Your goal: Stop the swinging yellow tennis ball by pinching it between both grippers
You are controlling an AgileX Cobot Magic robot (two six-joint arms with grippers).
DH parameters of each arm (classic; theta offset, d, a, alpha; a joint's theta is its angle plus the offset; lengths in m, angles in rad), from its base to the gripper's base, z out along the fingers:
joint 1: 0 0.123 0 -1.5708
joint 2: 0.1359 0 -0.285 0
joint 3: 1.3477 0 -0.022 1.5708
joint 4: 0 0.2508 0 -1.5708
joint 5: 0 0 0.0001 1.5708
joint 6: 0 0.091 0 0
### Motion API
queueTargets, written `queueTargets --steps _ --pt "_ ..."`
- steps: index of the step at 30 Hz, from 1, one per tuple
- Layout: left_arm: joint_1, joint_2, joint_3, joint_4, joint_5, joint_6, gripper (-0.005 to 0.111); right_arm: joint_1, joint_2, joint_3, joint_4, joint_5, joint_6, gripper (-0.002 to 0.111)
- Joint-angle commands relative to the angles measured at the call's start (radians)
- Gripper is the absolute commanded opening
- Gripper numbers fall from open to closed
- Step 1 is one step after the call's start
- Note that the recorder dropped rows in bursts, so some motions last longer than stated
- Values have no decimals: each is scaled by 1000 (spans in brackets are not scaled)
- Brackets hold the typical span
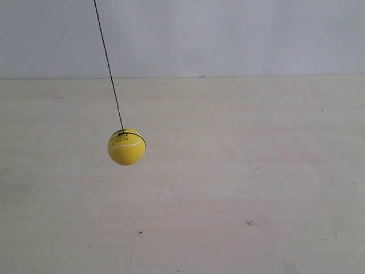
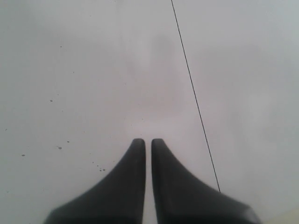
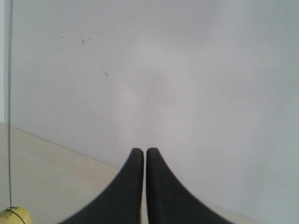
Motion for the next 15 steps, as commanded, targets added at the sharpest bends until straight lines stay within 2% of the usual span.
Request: queueTargets --steps 1,4,7,10,15 --pt "1 -4 7 -10 0 -5 5 -2 -17 29 202 245 -120 0" --pt "1 -4 7 -10 0 -5 5 -2 -45 52 307 326 -265 0" --pt "1 -4 7 -10 -3 -5 5 -32 -91 89 321 303 -294 0" --pt "1 -4 7 -10 -3 -5 5 -114 -146 137 345 268 -294 0" --pt "1 -4 7 -10 -3 -5 5 -311 -247 224 540 247 -406 0"
